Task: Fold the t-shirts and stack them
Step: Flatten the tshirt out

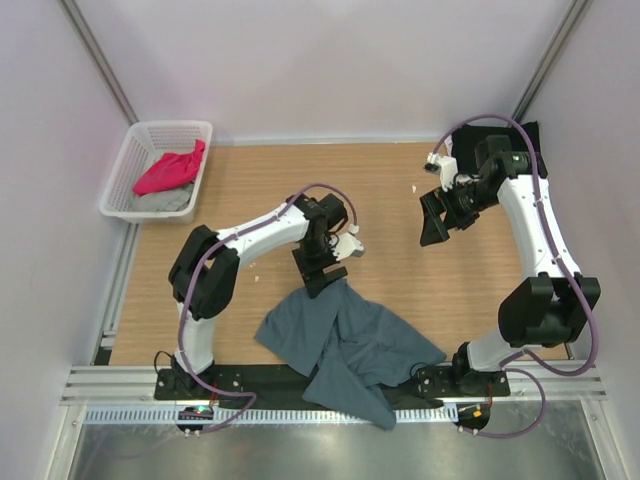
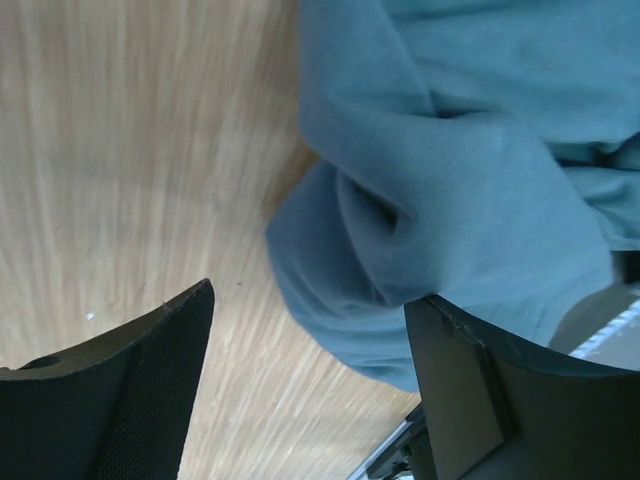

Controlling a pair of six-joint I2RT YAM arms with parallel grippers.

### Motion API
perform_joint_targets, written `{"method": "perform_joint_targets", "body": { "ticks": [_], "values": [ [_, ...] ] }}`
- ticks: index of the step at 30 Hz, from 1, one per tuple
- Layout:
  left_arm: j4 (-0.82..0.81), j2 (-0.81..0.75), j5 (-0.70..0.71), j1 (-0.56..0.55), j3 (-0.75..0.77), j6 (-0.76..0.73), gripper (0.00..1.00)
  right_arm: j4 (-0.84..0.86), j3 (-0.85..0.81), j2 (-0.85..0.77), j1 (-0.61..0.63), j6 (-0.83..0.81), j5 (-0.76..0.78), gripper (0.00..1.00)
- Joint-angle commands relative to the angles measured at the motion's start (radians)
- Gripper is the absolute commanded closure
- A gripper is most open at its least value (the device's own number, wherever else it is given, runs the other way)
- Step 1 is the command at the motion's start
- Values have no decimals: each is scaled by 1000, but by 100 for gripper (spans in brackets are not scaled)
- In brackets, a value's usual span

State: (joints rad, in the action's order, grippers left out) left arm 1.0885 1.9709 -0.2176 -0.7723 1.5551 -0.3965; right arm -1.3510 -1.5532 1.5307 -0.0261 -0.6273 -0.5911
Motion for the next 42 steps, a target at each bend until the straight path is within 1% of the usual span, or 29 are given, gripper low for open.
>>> {"method": "perform_joint_targets", "body": {
  "ticks": [1,3,4,6,7,9,13,14,15,16,19,20,21,23,26,27,28,29,30,31,33,34,35,36,37,38,39,40,42],
  "values": [
    [19,3,-133,7,19,24,23,-33,-50,14,-1,-12,1,4],
    [37,17,-169,7,13,25,31,-25,-51,22,-1,-12,-3,4],
    [60,22,-202,7,14,24,47,-20,-51,23,-1,-9,-4,4],
    [85,40,-219,7,23,15,69,-13,-50,25,-1,-6,-3,4],
    [90,43,-224,8,36,13,98,-10,-48,25,-1,-5,-3,4],
    [76,45,-220,28,51,25,100,-4,-48,23,-1,-3,-1,4],
    [42,77,-161,100,155,44,100,21,-51,17,0,18,13,4],
    [42,89,-131,137,234,44,100,36,-53,16,-1,30,23,4],
    [50,127,-114,154,279,50,100,41,-54,11,-1,35,27,4],
    [56,146,-80,189,384,56,100,42,-57,11,-1,38,28,4],
    [89,238,-52,252,540,67,100,53,-53,6,-1,46,45,4],
    [111,258,-27,263,622,67,100,55,-51,5,-1,46,57,4],
    [122,290,-19,272,661,58,100,58,-47,2,-1,47,63,4],
    [128,309,15,295,709,56,100,65,-36,-4,-1,54,83,4],
    [117,310,24,318,689,51,100,69,-7,-14,-1,55,97,4],
    [114,304,27,323,659,53,100,67,5,-18,-1,57,102,4],
    [110,287,27,326,633,57,99,69,33,-27,-1,57,102,4],
    [102,276,29,324,608,54,91,69,50,-33,-1,57,100,4],
    [94,263,30,326,558,54,68,70,67,-40,-1,58,96,4],
    [80,241,41,326,528,61,56,67,97,-44,-1,55,91,4],
    [30,163,49,324,470,76,40,53,113,-60,0,38,64,4],
    [15,133,53,326,424,77,39,46,116,-64,5,22,51,4],
    [-19,64,60,326,396,96,35,44,116,-81,26,12,57,5],
    [-32,33,63,326,373,107,31,44,117,-89,64,-6,66,5],
    [-42,2,52,324,317,110,27,47,123,-102,101,-47,101,4],
    [-59,-54,50,326,284,113,25,58,130,-127,162,-64,117,4],
    [-67,-75,52,324,255,116,23,72,137,-139,192,-69,131,4],
    [-73,-98,55,324,184,113,22,116,159,-148,219,-72,138,4],
    [-116,-151,81,326,102,119,20,189,197,-202,291,-69,139,3]
  ]
}}
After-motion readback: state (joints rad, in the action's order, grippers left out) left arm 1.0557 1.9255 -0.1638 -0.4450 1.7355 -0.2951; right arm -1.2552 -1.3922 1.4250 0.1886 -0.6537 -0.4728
